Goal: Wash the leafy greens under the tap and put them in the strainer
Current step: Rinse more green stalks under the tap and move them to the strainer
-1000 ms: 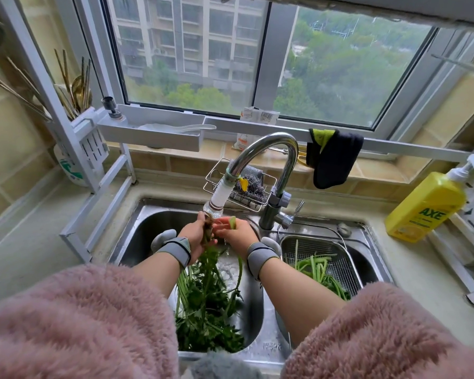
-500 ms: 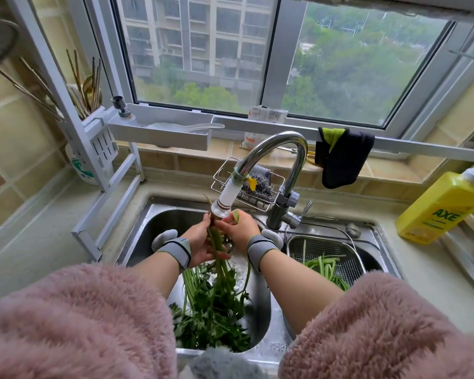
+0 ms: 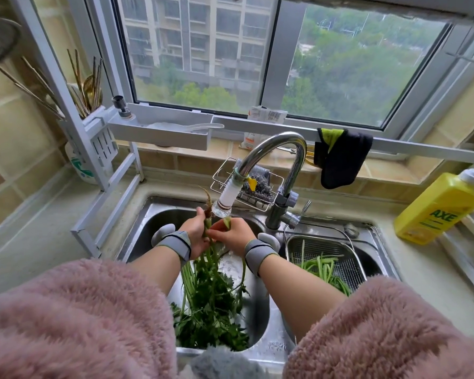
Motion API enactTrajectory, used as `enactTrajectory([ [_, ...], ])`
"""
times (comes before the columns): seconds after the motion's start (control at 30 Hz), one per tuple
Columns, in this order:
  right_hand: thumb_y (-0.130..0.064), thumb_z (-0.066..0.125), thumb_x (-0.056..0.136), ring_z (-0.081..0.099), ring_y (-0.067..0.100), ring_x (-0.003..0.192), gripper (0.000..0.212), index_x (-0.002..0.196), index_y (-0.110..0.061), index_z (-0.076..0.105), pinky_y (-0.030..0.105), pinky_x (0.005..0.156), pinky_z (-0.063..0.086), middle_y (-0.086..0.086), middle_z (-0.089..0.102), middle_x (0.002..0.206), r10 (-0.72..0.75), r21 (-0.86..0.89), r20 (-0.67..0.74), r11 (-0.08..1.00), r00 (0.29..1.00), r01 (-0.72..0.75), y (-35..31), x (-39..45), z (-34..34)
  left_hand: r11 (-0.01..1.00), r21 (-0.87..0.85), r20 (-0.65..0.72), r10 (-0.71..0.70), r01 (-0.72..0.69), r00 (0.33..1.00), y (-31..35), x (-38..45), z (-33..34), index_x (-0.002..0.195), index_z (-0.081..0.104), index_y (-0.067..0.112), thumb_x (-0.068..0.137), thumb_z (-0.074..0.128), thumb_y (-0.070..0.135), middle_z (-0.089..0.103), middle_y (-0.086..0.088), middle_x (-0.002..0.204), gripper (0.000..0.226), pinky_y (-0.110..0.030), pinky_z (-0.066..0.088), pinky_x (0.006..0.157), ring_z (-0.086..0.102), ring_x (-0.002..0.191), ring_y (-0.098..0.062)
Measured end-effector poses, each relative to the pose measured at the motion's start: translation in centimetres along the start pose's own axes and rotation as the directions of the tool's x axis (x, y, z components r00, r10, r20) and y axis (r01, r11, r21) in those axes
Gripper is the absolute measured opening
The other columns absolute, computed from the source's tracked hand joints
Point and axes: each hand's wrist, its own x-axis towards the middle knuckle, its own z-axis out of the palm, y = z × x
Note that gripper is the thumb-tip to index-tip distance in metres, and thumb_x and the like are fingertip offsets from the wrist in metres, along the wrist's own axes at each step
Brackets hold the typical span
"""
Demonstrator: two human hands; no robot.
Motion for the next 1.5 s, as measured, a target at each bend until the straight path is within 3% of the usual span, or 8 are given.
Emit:
enactTrajectory([
  [0.13, -0.02, 0.071, 0.08, 0.058, 0.012, 0.074, 0.024, 0.098, -0.003, 0.07, 0.022, 0.071, 0.046, 0.012, 0.071, 0.095, -0.015, -0.091, 0.017, 0.996, 1.0, 0.016, -0.4, 0.0, -0.2, 0.999, -0.045, 0.066, 0.002, 0.001, 0.998, -0.1, 0.5, -0.3, 0.118, 0.054, 0.002, 0.099, 0.023, 0.05, 0.062, -0.011, 0.093, 0.06, -0.031, 0.048, 0.075, 0.062, 0.096, -0.025],
  [0.23, -0.019, 0.067, 0.083, 0.057, 0.013, 0.072, 0.021, 0.095, -0.001, 0.069, 0.021, 0.064, 0.045, 0.01, 0.069, 0.085, -0.021, -0.141, 0.038, 0.99, 0.999, 0.027, -0.6, 0.1, -0.2, 1.0, -0.023, 0.121, -0.007, 0.01, 0.993, -0.1, 0.3, -0.9, 0.113, 0.058, 0.008, 0.093, 0.026, 0.062, 0.061, -0.009, 0.089, 0.066, -0.024, 0.044, 0.061, 0.054, 0.066, -0.016],
  [0.4, -0.01, 0.045, 0.091, 0.047, 0.016, 0.066, 0.015, 0.078, -0.017, 0.045, 0.027, 0.063, 0.039, 0.0, 0.053, 0.071, 0.034, -0.211, 0.043, 0.977, 0.999, -0.025, 1.2, 0.2, -0.3, 1.0, -0.007, 0.084, -0.027, 0.027, 0.996, -0.2, 0.8, -2.8, 0.101, 0.054, 0.01, 0.03, 0.07, 0.08, 0.049, -0.008, 0.093, 0.102, -0.027, 0.04, 0.084, 0.046, 0.085, -0.018],
  [0.53, -0.01, 0.035, 0.097, 0.051, 0.019, 0.078, 0.01, 0.094, -0.019, 0.033, 0.033, 0.072, 0.046, 0.008, 0.051, 0.085, 0.124, -0.14, 0.029, 0.983, 0.992, -0.119, 1.8, 0.6, -0.4, 0.997, -0.075, 0.025, 0.036, -0.034, 0.999, 0.1, 0.0, -2.8, 0.144, 0.025, 0.006, 0.066, 0.057, 0.071, 0.037, -0.021, 0.14, 0.107, -0.034, 0.04, 0.105, 0.046, 0.125, -0.032],
  [0.9, -0.016, 0.03, 0.095, 0.022, 0.011, 0.056, 0.006, 0.099, -0.018, 0.033, 0.02, 0.054, 0.02, 0.004, 0.024, 0.067, 0.259, -0.098, -0.008, 0.961, 0.966, -0.258, 0.7, 1.9, 0.7, 0.991, 0.049, -0.097, 0.131, -0.127, 0.987, -0.2, -1.8, -2.8, 0.143, 0.027, 0.006, 0.085, 0.031, 0.066, 0.049, -0.027, 0.125, 0.084, -0.032, 0.055, 0.08, 0.06, 0.107, -0.036],
  [1.03, -0.01, 0.032, 0.099, 0.028, 0.004, 0.059, 0.032, 0.071, -0.026, 0.033, 0.019, 0.057, 0.026, -0.008, 0.029, 0.069, 0.113, -0.082, 0.065, 0.991, 0.991, -0.108, 0.4, 2.2, 0.3, 0.99, -0.027, -0.1, 0.138, -0.141, 0.985, -0.4, -1.8, -2.9, 0.147, 0.019, 0.011, 0.086, 0.03, 0.065, 0.04, -0.028, 0.134, 0.082, -0.035, 0.051, 0.09, 0.056, 0.113, -0.038],
  [1.23, -0.029, 0.04, 0.1, 0.045, 0.008, 0.043, 0.022, 0.08, -0.02, 0.043, 0.019, 0.046, 0.038, -0.001, 0.049, 0.06, 0.058, 0.031, 0.047, 0.998, 0.997, -0.06, 1.0, 1.3, -0.6, 0.983, -0.085, -0.031, 0.163, -0.165, 0.986, -0.8, -1.9, -2.9, 0.148, 0.014, 0.017, 0.086, 0.034, 0.064, 0.02, -0.021, 0.152, 0.08, -0.039, 0.046, 0.099, 0.049, 0.122, -0.039],
  [1.5, -0.028, 0.052, 0.094, 0.039, 0.009, 0.055, 0.024, 0.074, -0.015, 0.05, 0.025, 0.057, 0.033, -0.004, 0.045, 0.06, 0.056, -0.114, -0.028, 0.992, 0.998, -0.059, 2.1, 0.9, -2.3, 0.931, 0.305, -0.04, 0.221, -0.198, 0.974, -2.1, -0.4, -3.2, 0.127, 0.037, 0.002, 0.088, 0.056, -0.004, 0.056, -0.018, 0.112, 0.043, -0.038, 0.05, 0.096, 0.064, 0.099, -0.027],
])
